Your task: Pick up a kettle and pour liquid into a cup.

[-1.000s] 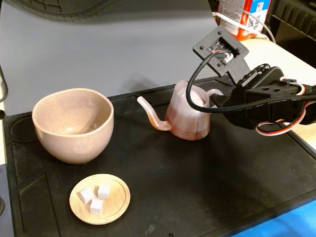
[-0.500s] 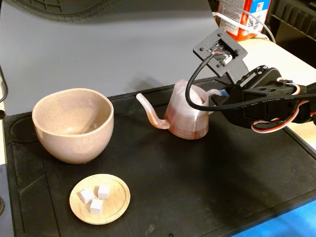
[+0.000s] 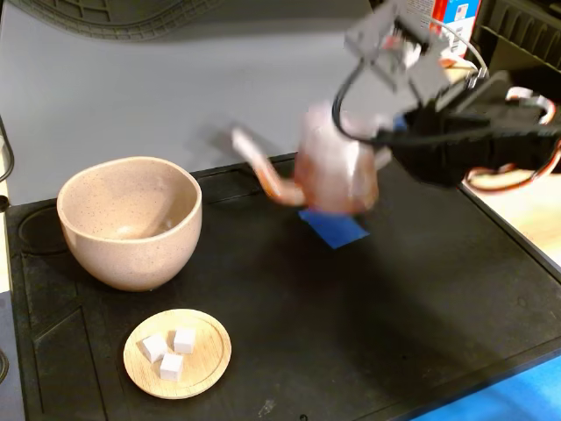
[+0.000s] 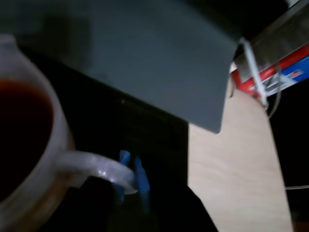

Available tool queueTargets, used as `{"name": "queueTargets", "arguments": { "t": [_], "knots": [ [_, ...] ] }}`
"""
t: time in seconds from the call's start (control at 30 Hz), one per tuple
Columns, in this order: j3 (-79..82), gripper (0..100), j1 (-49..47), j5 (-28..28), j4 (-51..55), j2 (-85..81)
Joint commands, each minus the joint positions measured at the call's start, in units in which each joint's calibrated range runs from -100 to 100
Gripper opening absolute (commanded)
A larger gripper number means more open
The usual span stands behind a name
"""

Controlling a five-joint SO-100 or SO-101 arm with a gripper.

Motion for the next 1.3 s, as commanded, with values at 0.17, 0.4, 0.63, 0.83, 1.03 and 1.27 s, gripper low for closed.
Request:
{"name": "queueTargets", "arguments": {
  "t": [0.17, 0.4, 0.63, 0.83, 1.03, 1.27],
  "knots": [
    [-1.7, 0, -2.4, -0.4, 6.7, -12.8],
    [-2.6, 0, -4.5, -0.4, 6.8, -13.8],
    [-2.7, 0, -5.1, 0.1, 6.5, -13.8],
    [-5.3, 0, -5.0, 0.2, 6.7, -13.2],
    [-6.5, 0, -4.7, 3.4, 6.8, -12.9],
    [-8.8, 0, -5.0, 6.4, 6.2, -10.2]
  ]
}}
